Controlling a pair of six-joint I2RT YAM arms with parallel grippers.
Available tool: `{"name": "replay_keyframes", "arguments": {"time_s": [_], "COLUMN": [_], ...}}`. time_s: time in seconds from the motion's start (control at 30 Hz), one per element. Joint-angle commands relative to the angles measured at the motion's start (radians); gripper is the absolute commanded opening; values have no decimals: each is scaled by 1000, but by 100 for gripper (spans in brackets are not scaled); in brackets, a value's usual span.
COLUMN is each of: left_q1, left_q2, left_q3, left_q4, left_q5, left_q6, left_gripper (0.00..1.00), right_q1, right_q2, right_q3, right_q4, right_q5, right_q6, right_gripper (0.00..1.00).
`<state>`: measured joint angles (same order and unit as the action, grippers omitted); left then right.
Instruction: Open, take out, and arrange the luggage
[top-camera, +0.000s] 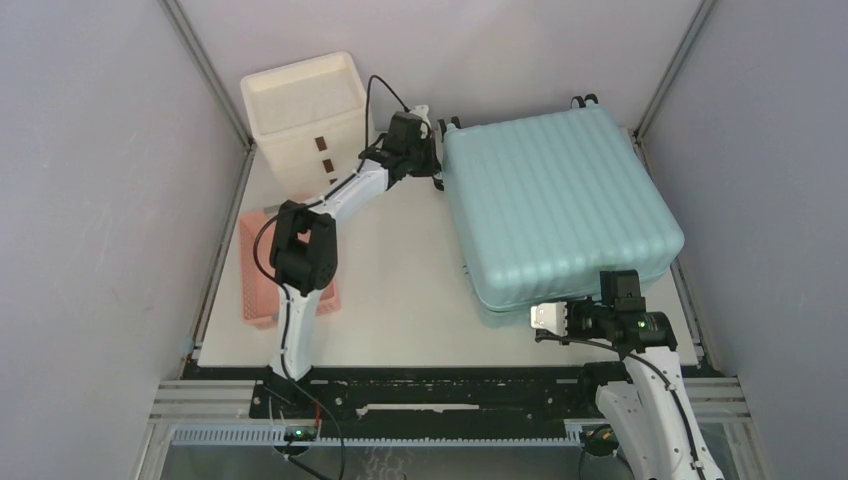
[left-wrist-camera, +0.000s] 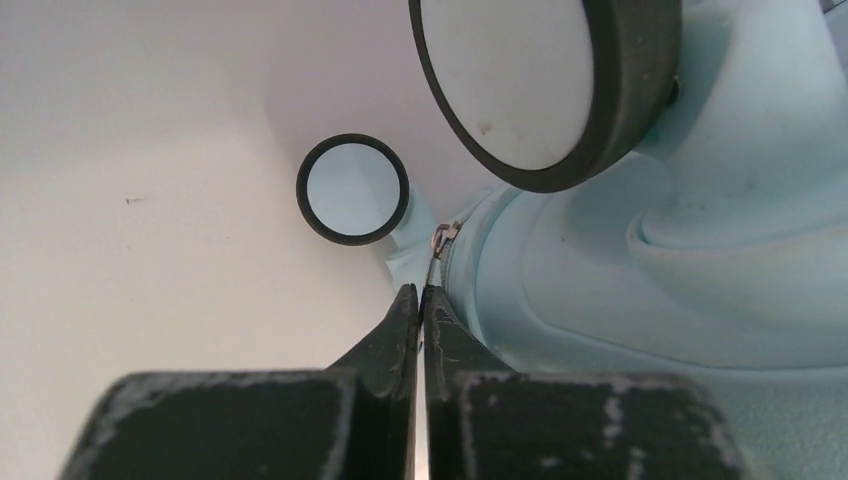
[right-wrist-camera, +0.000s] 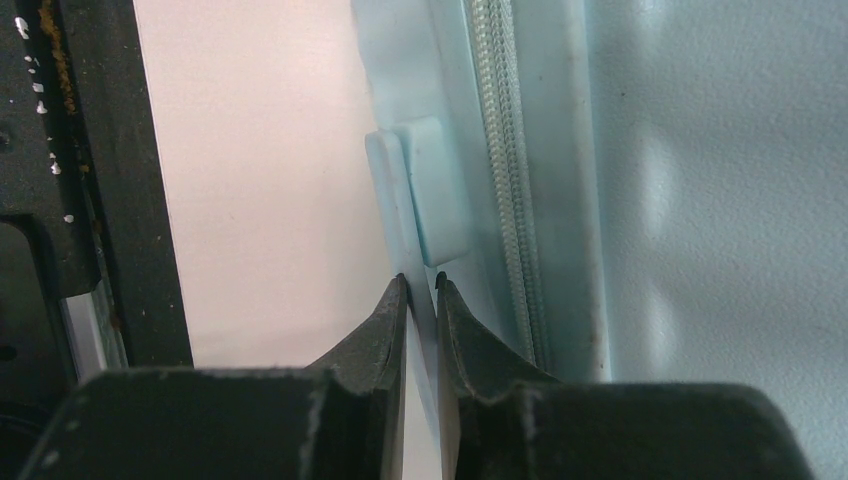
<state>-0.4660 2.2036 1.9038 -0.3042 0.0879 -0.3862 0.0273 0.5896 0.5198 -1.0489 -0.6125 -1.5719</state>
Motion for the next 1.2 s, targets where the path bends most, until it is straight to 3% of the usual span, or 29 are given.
{"name": "replay_keyframes", "arguments": {"time_s": [0.0, 0.17, 0.33, 0.47, 0.7, 1.17], "left_q1": [62, 62, 62, 63, 64, 69], "left_q2": [-23, -205, -423, -481, -360, -99], "left_q3": [68, -74, -281, -362, -359, -153], "left_q4": [97, 152, 254, 373, 616, 571], "left_q5": [-107, -144, -140, -97, -14, -45], "left_q6": [-21, -36, -109, -303, -659, -791], "left_gripper": [10, 53, 74, 94, 100, 99], "right_q1": [-20, -20, -20, -20, -20, -20], "right_q2": [0, -25, -43, -48, -49, -43], "right_q3": [-24, -22, -13, -12, -14, -15], "right_q4": [-117, -109, -91, -90, -83, -62], "right_q5": [107, 78, 49, 37, 17, -4], "right_q6": [12, 20, 45, 65, 85, 109], "right_gripper": [15, 21, 30, 32, 32, 34]}}
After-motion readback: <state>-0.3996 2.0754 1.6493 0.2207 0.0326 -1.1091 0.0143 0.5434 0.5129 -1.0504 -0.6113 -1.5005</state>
